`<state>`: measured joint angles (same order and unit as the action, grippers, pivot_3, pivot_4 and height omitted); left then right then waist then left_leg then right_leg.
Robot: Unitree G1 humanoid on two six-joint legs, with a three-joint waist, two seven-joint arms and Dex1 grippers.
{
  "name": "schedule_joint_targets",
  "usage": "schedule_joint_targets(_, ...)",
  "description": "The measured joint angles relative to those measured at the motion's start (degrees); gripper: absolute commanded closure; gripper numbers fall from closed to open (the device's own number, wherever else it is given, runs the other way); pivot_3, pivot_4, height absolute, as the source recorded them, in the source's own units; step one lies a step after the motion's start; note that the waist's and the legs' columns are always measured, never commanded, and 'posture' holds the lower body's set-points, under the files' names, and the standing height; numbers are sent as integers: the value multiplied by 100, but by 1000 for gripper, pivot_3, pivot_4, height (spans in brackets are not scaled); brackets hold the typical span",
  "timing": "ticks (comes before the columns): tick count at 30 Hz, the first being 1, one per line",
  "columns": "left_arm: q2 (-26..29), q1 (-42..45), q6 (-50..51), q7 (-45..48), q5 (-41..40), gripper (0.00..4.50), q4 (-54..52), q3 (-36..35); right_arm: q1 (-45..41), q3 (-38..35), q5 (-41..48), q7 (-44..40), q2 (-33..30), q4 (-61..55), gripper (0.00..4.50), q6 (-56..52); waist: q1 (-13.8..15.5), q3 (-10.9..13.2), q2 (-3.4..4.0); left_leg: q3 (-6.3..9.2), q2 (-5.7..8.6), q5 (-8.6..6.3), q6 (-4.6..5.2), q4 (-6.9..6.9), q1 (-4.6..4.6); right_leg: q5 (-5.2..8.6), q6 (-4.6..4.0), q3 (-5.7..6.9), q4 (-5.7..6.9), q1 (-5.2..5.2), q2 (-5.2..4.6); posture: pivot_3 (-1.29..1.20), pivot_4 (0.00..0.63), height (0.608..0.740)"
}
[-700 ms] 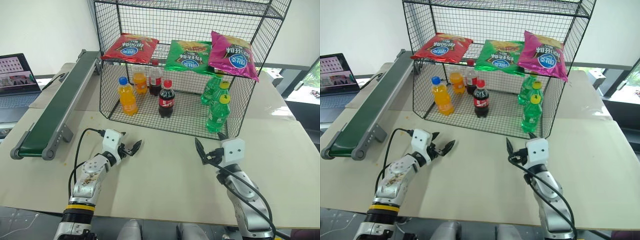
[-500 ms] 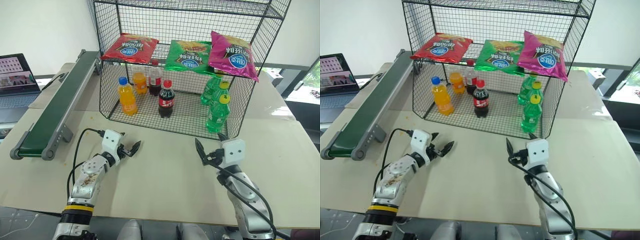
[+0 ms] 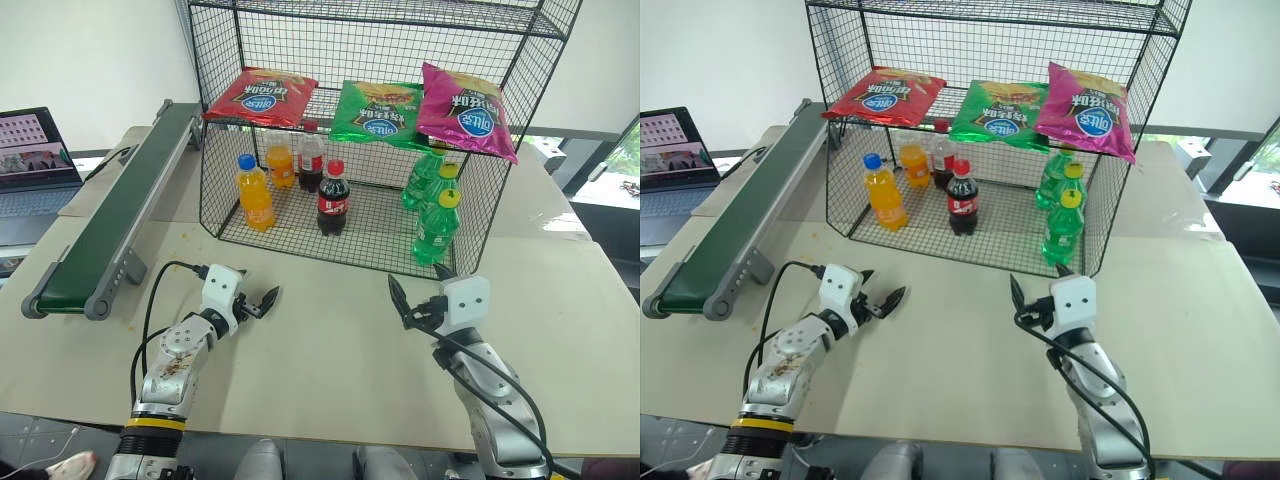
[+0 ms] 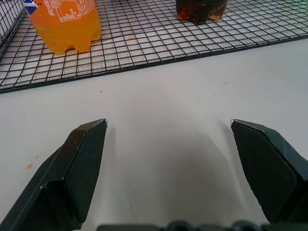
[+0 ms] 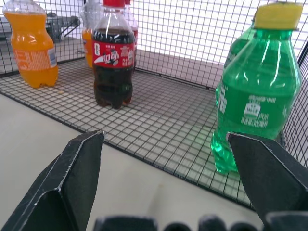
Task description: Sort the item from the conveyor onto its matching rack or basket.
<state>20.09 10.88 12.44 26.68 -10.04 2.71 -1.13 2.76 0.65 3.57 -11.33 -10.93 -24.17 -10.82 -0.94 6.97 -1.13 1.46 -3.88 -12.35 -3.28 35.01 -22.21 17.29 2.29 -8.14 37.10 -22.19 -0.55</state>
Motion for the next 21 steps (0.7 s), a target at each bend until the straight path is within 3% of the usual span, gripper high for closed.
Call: schedule_joint_targets(21,-42,56,29,-75,-48,132,-210,-126,-187,4,-3,-83,20,26,0,-82,-3,-1,0,1,0,0,0,3,-1,0,0,0,1,0,0,0,150,740)
